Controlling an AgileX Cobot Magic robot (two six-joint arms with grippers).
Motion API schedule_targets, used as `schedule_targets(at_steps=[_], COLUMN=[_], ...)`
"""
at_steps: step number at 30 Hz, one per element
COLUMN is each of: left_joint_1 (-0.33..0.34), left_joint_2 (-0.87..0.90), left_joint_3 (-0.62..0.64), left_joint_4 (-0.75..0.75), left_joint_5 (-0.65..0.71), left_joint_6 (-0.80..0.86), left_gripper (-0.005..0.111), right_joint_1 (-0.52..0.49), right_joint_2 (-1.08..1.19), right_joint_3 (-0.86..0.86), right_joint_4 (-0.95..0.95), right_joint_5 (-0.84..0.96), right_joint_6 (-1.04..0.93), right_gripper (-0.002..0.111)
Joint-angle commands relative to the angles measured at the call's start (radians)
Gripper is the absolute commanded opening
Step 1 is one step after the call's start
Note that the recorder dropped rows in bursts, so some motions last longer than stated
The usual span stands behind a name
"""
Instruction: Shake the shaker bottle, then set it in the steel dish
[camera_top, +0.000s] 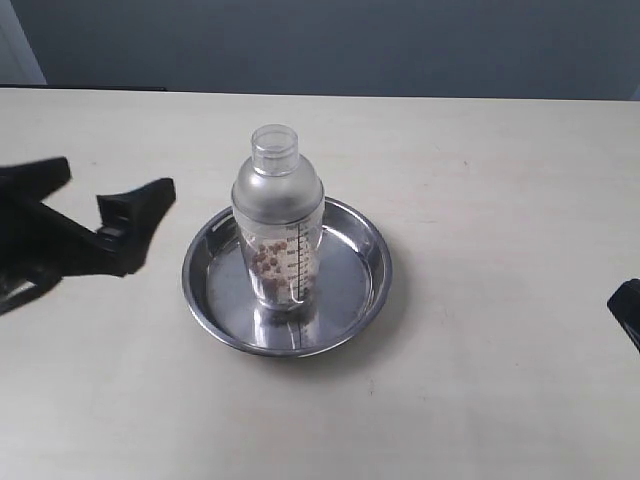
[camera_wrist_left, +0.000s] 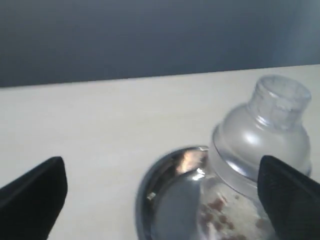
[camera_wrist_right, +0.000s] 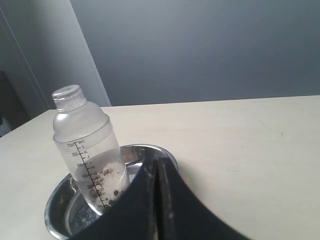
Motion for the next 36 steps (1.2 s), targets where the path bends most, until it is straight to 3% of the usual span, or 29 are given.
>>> schedule_targets(at_steps=[1, 5, 12, 14, 16, 20, 22, 25, 27, 29, 36], left_joint_1=[-0.006, -0.006, -0.006, -0.006, 0.05, 0.349, 0.486, 0.624, 0.655, 0.655, 0.655], left_joint_2=[-0.111, -0.177, -0.268, -0.315, -0.398, -0.68, -0.778, -0.91, -0.986, -0.994, -0.994], left_joint_3=[0.006, 0.01, 0.13, 0.16, 0.17, 0.18, 0.193, 0.212, 0.217, 0.217, 0.217], left_joint_4=[-0.217, -0.341, -0.351, -0.36, -0.375, -0.385, -0.383, -0.327, -0.191, -0.15, -0.134], left_joint_5=[-0.147, -0.197, -0.178, -0.165, -0.078, 0.301, 0.446, 0.649, 0.817, 0.965, 1.026], left_joint_6=[0.402, 0.501, 0.482, 0.541, 0.614, 0.719, 0.719, 0.719, 0.73, 0.74, 0.744], left_gripper=[0.095, 0.095, 0.095, 0.096, 0.096, 0.094, 0.083, 0.067, 0.061, 0.061, 0.061], right_joint_1=[-0.001, -0.001, -0.001, -0.001, -0.001, -0.001, -0.001, -0.001, -0.001, -0.001, -0.001], right_joint_2=[-0.004, -0.004, -0.004, -0.004, -0.004, -0.004, -0.004, -0.004, -0.004, -0.004, -0.004], right_joint_3=[0.002, 0.002, 0.002, 0.002, 0.002, 0.002, 0.002, 0.002, 0.002, 0.002, 0.002], right_joint_4=[0.003, 0.003, 0.003, 0.003, 0.003, 0.003, 0.003, 0.003, 0.003, 0.003, 0.003], right_joint_5=[-0.007, -0.007, -0.007, -0.007, -0.012, -0.003, 0.006, 0.013, 0.013, 0.013, 0.013], right_joint_6=[-0.004, -0.004, -0.004, -0.004, -0.004, -0.004, -0.004, -0.004, -0.004, -0.004, -0.004], right_gripper=[-0.001, -0.001, -0.001, -0.001, -0.001, -0.001, -0.001, -0.001, -0.001, -0.001, -0.001])
